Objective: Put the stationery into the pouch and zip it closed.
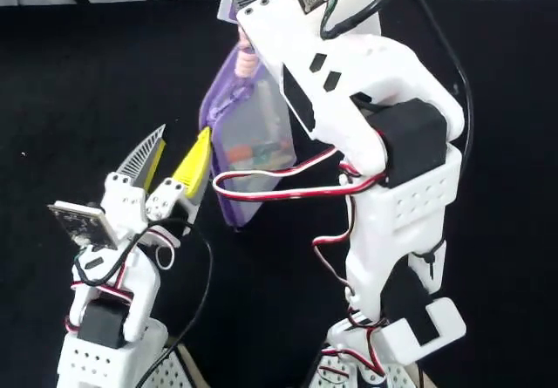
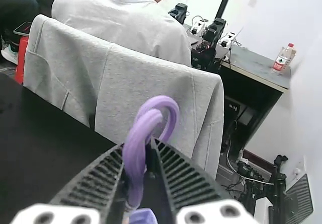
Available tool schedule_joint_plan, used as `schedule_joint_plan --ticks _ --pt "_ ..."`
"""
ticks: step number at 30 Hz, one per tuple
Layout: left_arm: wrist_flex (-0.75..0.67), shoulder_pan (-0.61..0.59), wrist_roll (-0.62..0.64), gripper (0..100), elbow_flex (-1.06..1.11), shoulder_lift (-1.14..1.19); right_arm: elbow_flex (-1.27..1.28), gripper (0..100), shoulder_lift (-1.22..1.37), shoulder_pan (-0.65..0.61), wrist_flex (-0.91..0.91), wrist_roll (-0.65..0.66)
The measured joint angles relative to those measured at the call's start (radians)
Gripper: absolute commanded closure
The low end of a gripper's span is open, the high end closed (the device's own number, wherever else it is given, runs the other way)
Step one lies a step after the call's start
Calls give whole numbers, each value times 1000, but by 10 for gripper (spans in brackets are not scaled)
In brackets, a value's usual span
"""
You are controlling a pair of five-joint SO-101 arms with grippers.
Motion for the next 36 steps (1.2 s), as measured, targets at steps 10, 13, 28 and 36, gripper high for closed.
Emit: schedule_joint_plan --ticks 10,13,28,36 --pt "201 48 2 776 -161 -6 0 987 0 2 0 0" --pt "212 61 2 776 -161 -2 0 987 0 2 0 0" --pt "399 190 2 776 -298 -32 0 988 0 2 0 0" --pt "402 189 0 776 -287 -32 0 988 0 2 0 0"
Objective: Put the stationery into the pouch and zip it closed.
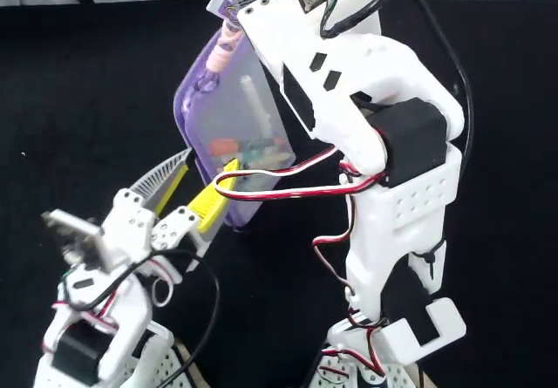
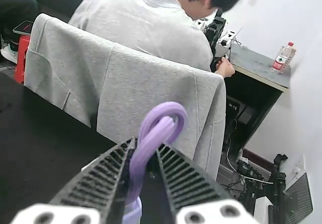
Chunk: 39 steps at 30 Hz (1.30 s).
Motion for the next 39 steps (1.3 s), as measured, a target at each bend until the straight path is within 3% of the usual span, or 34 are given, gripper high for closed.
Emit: schedule_joint_plan --ticks 10,15,23,39 --pt "-6 -160 0 775 29 -5 0 988 0 0 0 0" --pt "-60 -167 0 775 74 -6 0 988 0 0 0 0" --pt "-338 -175 -74 778 304 6 0 988 0 0 28 0" --pt "-399 -176 -83 780 325 5 0 988 0 0 63 0"
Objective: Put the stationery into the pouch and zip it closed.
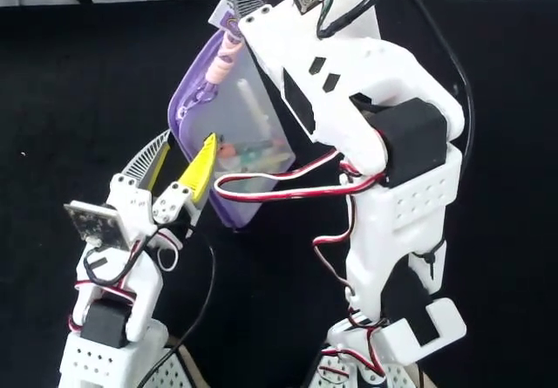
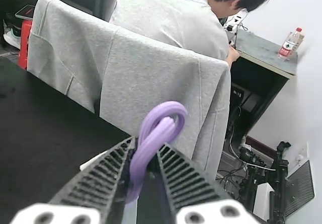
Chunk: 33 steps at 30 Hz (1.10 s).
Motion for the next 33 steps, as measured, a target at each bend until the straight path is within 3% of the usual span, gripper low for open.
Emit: schedule_joint_plan --ticks 5,12,14,17,19,27,33 --pt "-72 0 0 780 0 61 0 988 0 0 0 0" --pt "-181 0 5 784 -86 381 0 988 0 0 2 0" --pt "-183 0 40 833 -126 466 0 988 0 0 2 0" --pt "-184 3 95 982 -155 526 0 988 0 0 2 0" --pt "-184 3 120 943 -155 526 0 988 0 0 2 0" --pt "-181 5 132 972 -152 434 0 988 0 0 2 0" --pt "-25 51 98 971 -153 259 0 988 2 81 -61 -2"
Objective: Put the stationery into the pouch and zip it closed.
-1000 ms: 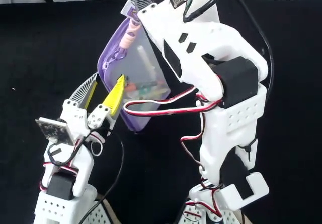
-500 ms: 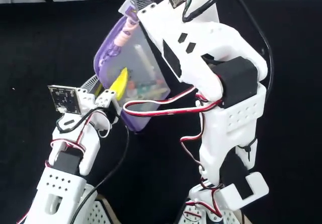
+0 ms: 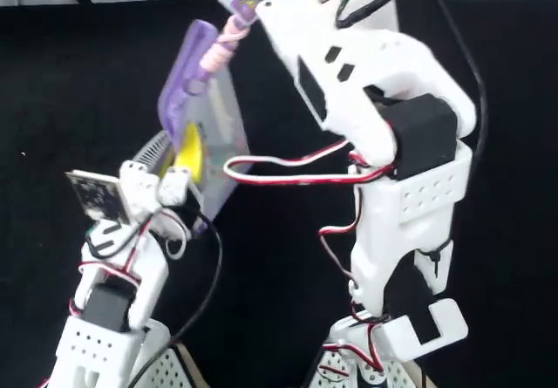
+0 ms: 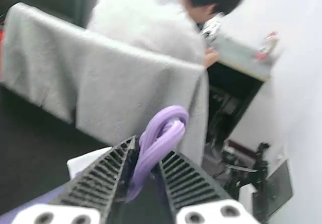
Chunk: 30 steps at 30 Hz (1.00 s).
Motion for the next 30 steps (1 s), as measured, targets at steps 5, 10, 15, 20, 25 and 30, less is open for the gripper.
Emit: schedule_joint_plan --ticks 5,10,15,20,25,30 --pt "192 186 -204 971 -2 -203 0 988 0 69 -78 2" --pt "276 227 -287 971 -41 -245 0 988 0 127 -107 2" --pt "281 150 -302 971 -52 -258 0 988 0 175 -120 2" --pt "293 117 -302 971 -106 -258 0 988 5 196 -143 -2" --pt "293 112 -302 971 -163 -258 0 988 83 226 -184 -2" --pt "295 112 -302 971 -193 -256 0 988 175 256 -218 -2"
